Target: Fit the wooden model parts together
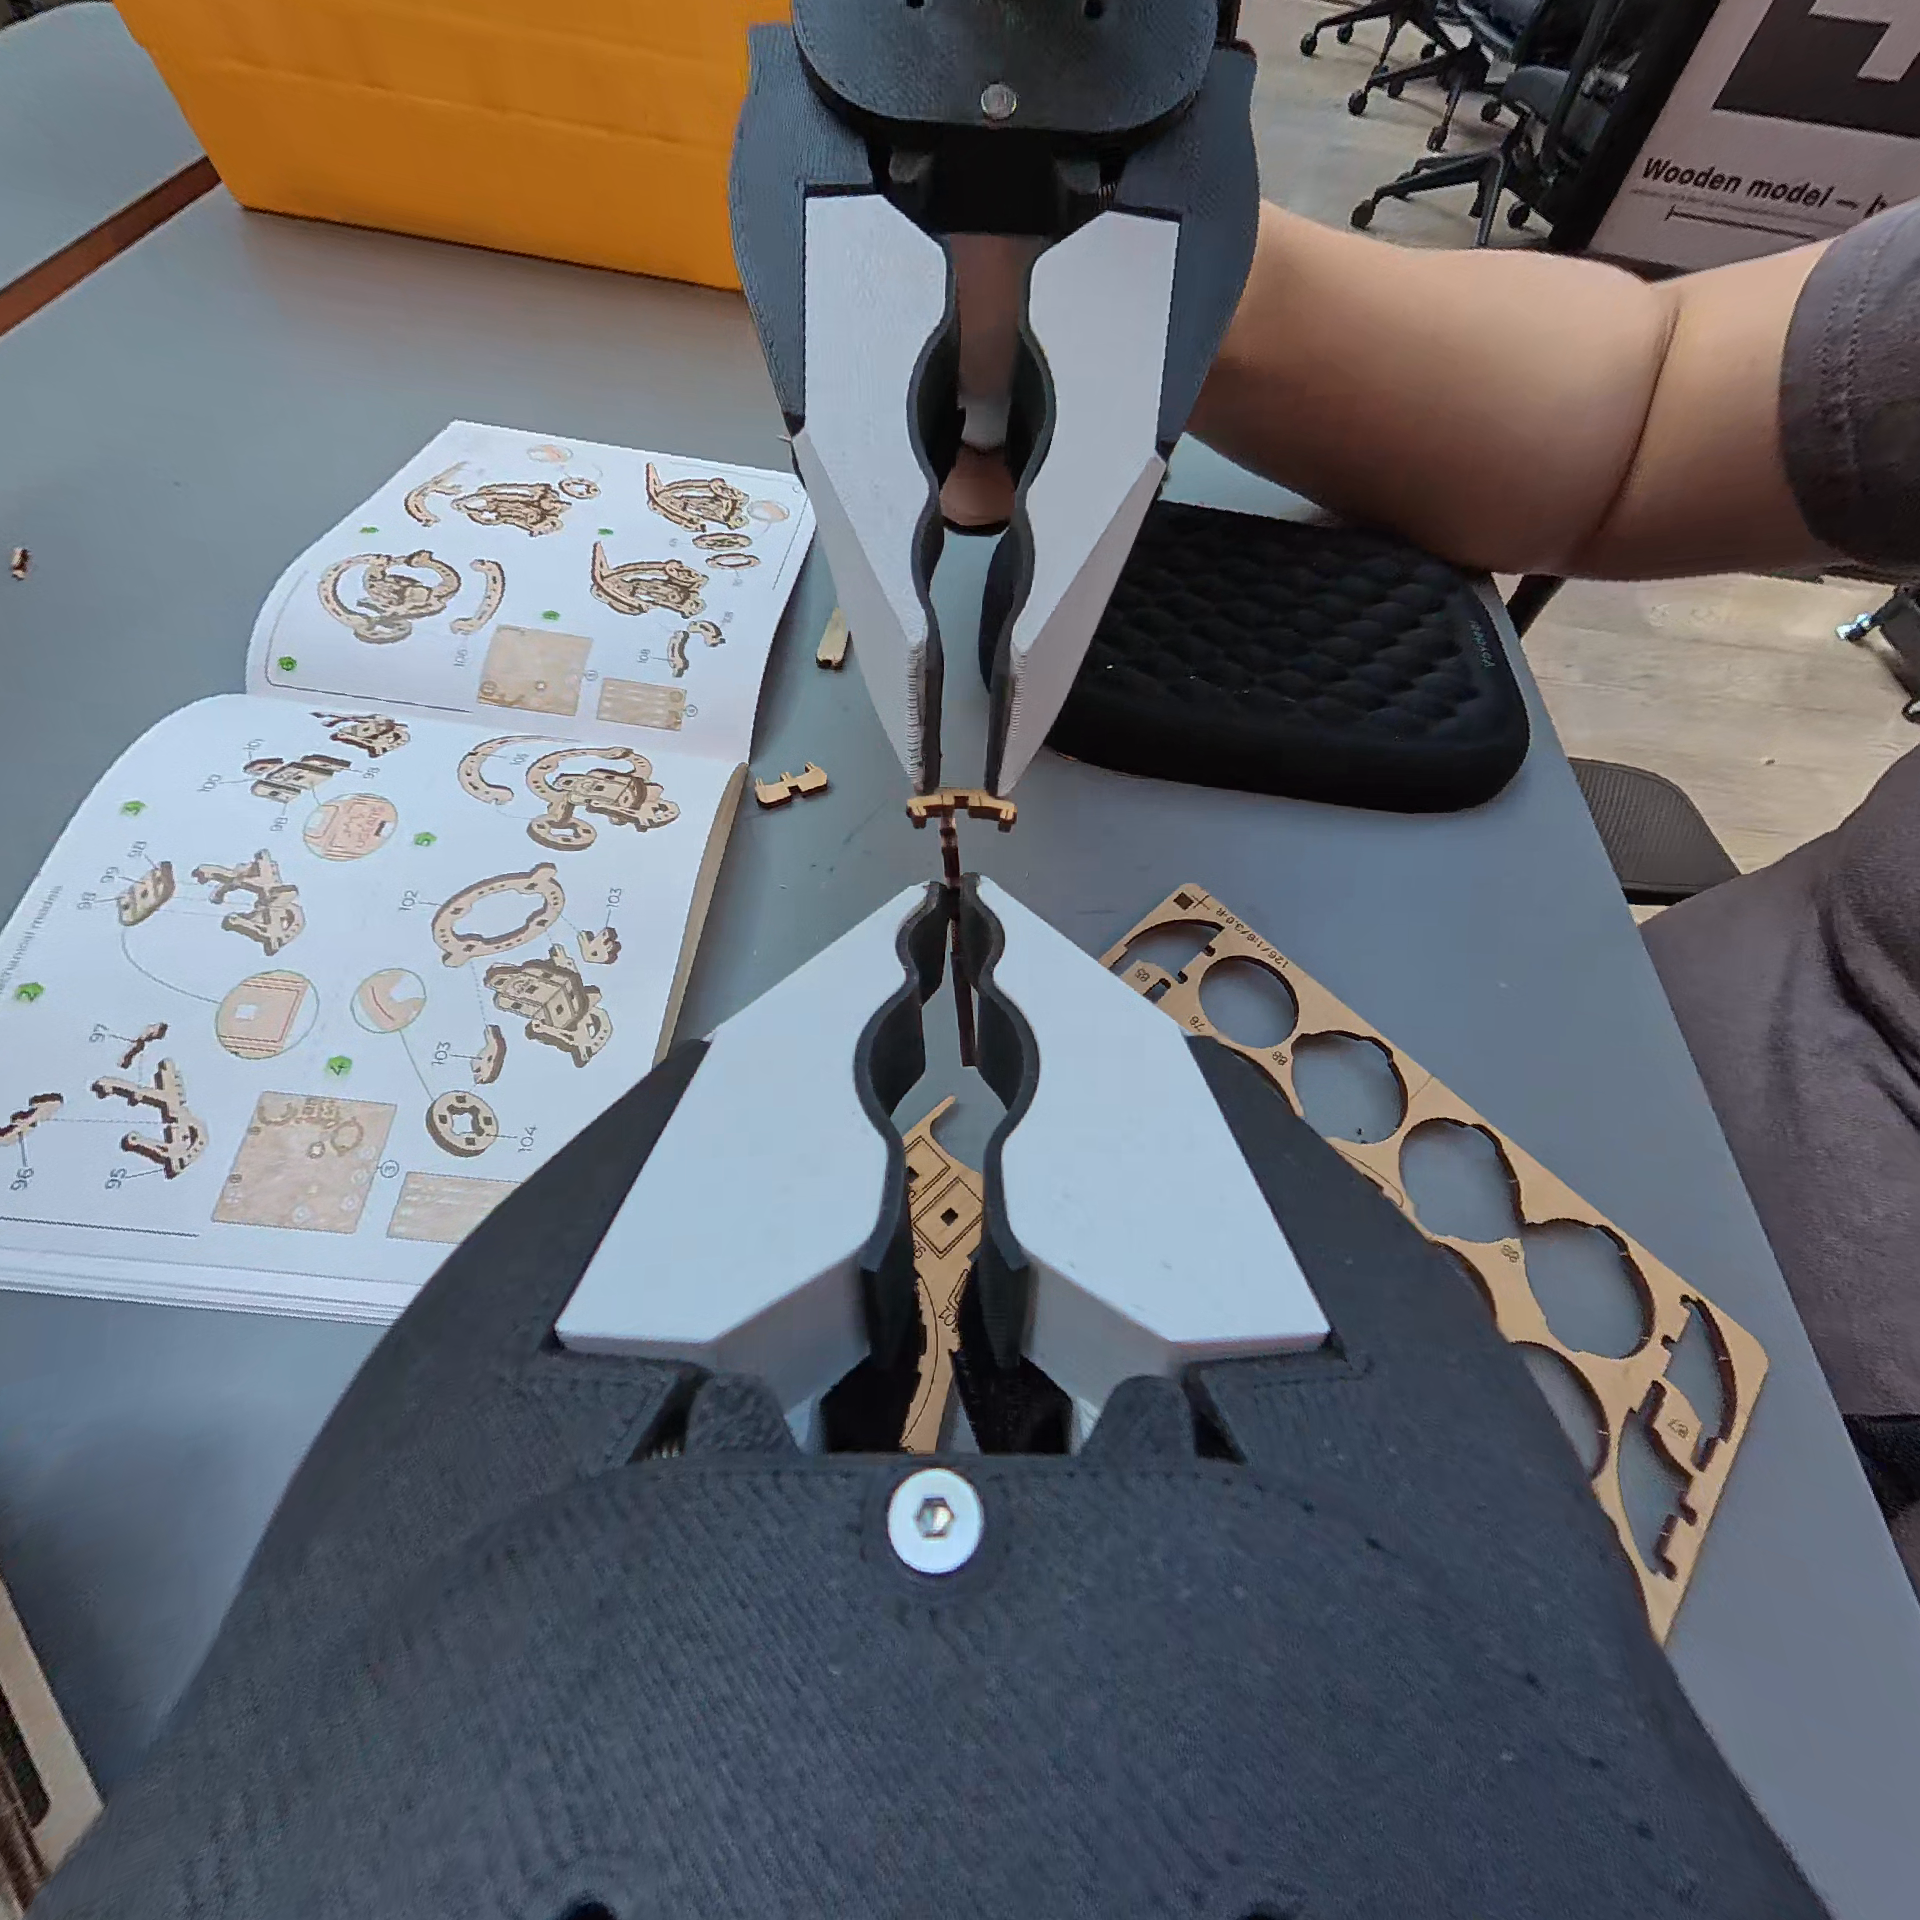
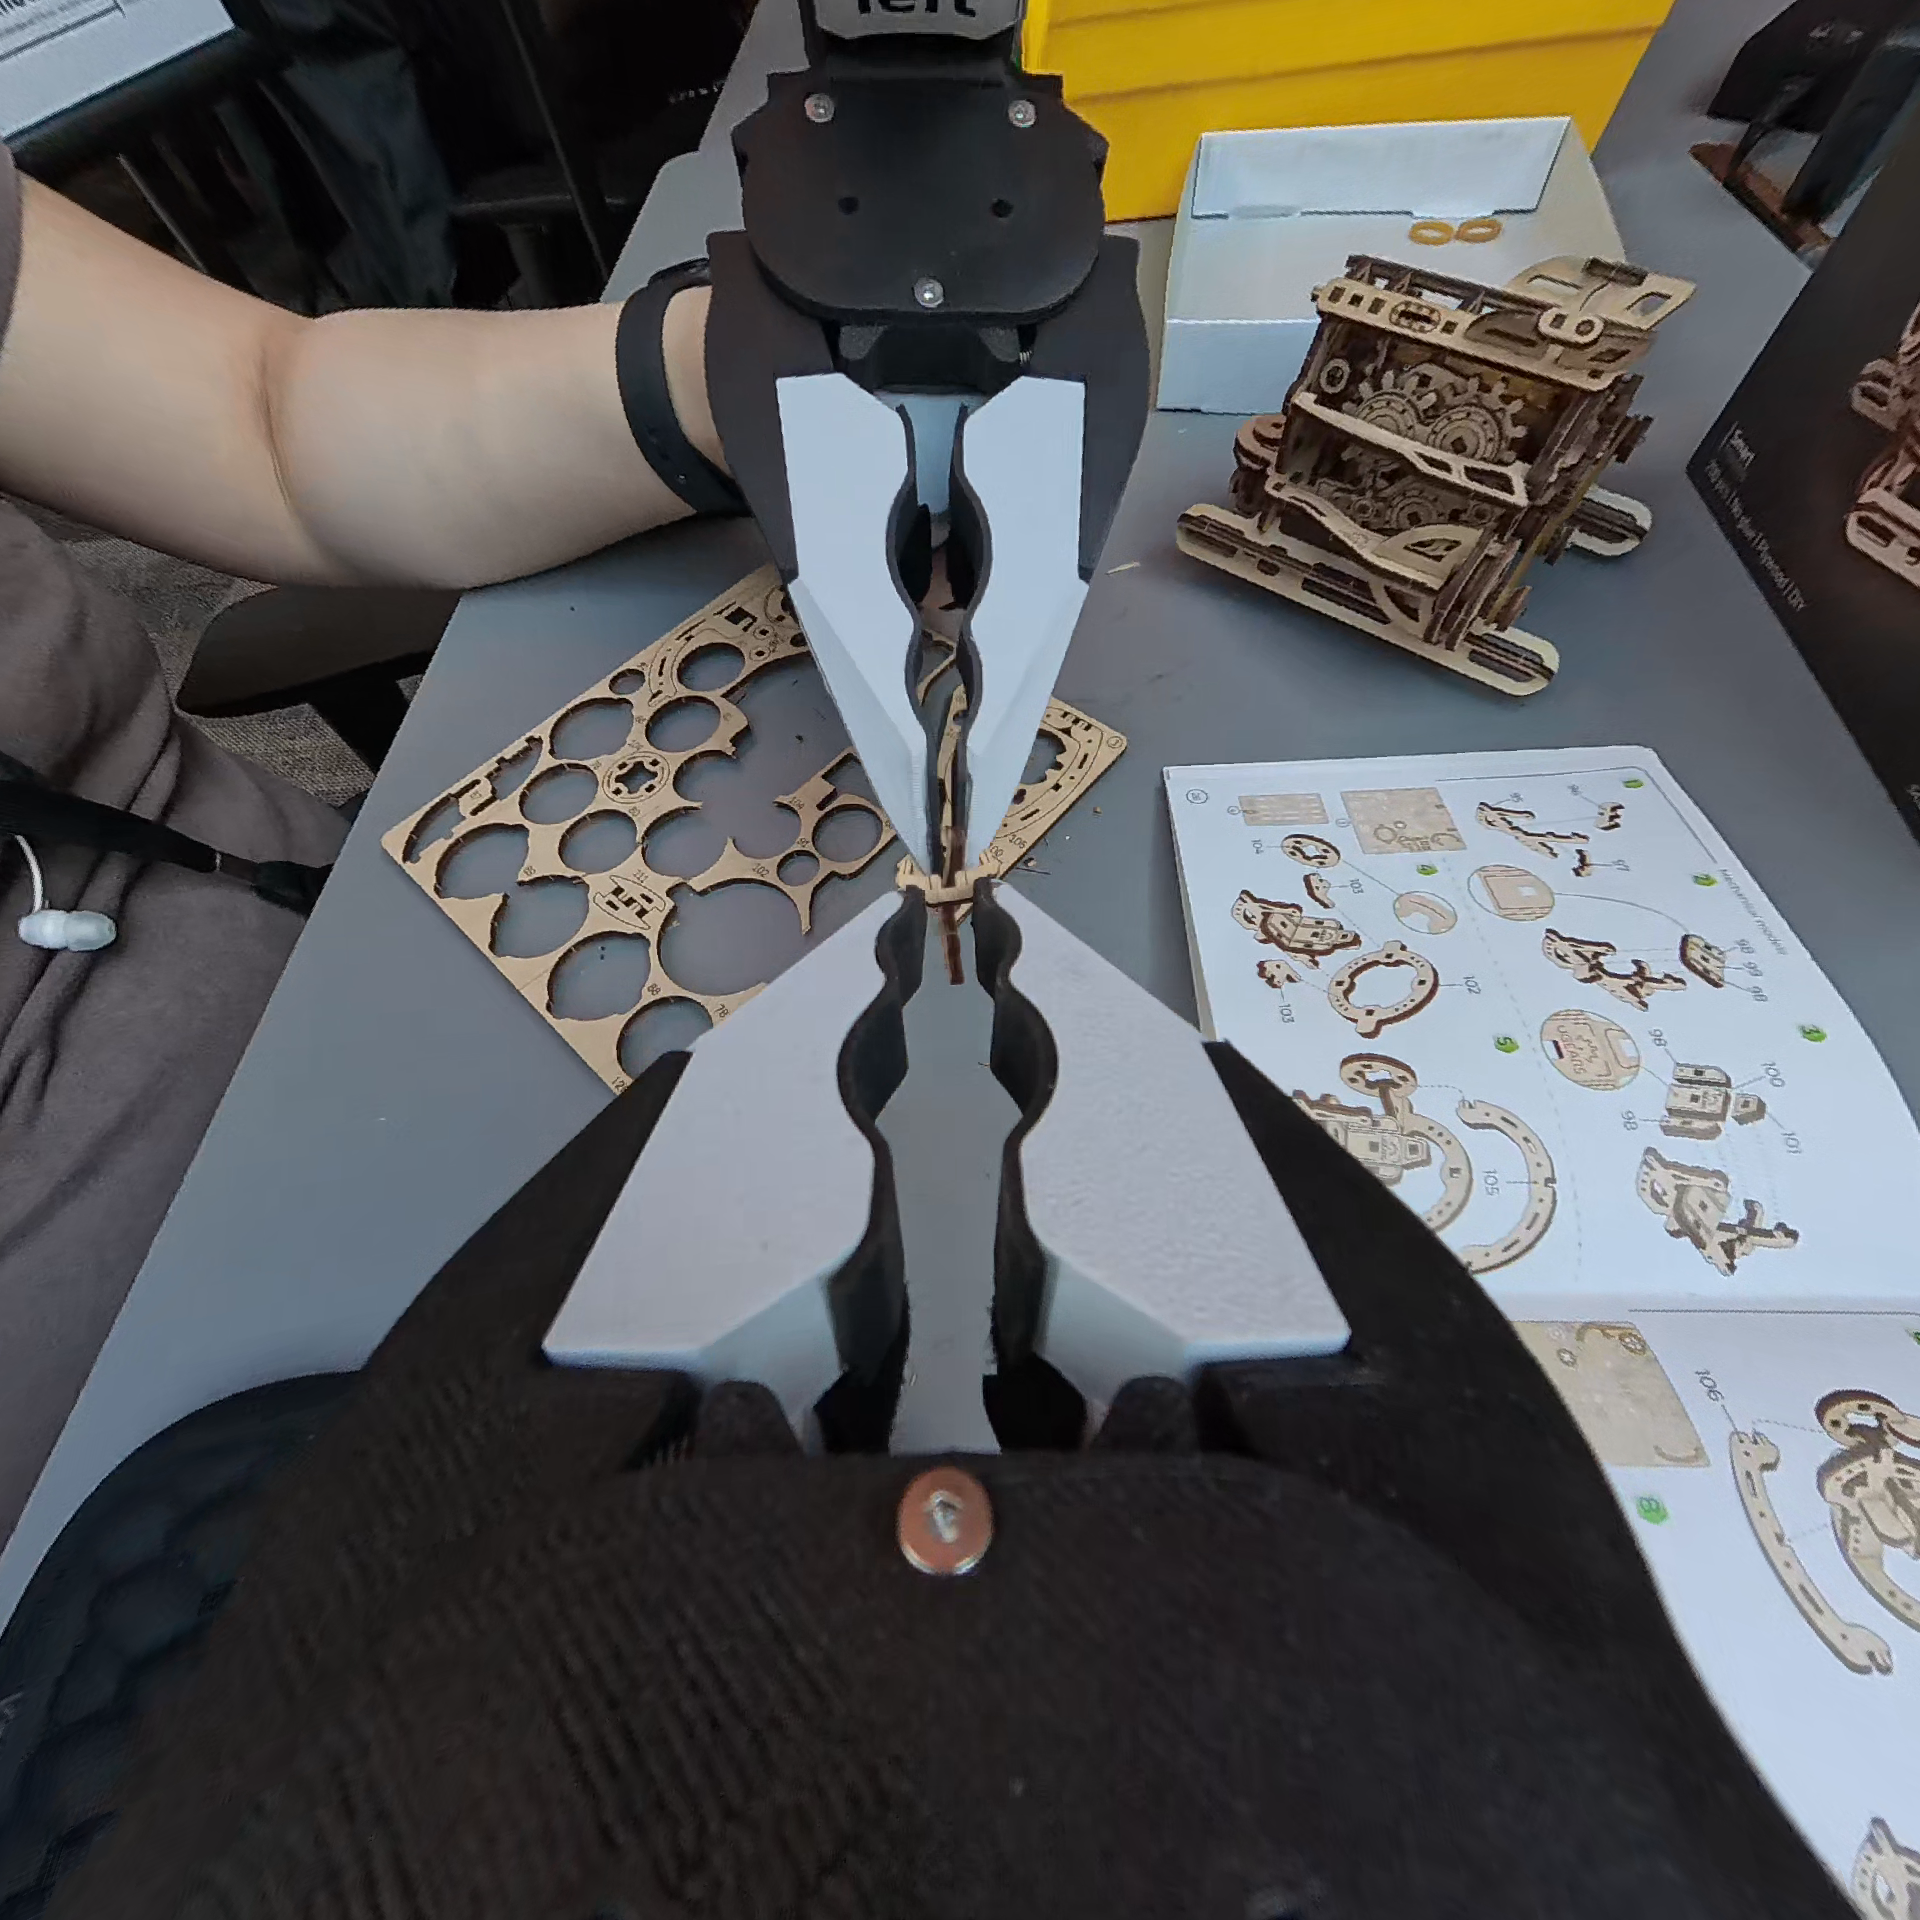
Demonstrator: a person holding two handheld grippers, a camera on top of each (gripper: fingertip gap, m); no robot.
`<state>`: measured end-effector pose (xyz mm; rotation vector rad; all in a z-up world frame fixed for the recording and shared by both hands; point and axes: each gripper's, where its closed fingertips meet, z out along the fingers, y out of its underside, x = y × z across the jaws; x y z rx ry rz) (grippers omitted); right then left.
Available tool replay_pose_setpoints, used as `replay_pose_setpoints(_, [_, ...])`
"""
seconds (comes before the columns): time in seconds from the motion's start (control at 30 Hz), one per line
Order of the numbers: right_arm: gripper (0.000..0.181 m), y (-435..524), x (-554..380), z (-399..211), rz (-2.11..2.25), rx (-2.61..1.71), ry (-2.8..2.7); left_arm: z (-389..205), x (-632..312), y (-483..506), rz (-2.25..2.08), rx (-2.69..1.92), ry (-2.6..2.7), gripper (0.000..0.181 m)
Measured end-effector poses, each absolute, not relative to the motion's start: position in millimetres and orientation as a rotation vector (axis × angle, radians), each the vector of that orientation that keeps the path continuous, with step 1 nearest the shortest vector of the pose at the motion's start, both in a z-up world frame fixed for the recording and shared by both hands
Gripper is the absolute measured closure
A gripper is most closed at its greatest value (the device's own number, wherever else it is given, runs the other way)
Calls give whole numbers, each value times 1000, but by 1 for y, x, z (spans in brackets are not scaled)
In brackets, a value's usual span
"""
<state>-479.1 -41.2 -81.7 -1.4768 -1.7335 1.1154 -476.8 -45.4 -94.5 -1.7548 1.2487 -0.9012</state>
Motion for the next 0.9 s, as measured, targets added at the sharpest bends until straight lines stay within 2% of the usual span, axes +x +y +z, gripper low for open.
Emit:
replay_pose_setpoints(0.27, [174, -44, -472, -108, 1099, -1519, -1797, -104, -468, -49, -891, -1756, 1294, 181])
replay_pose_setpoints(0.9, [174, -48, -474, -103, 1256, -1508, -1725, -105, -466, -50, -869, -1754, 1314, 181])
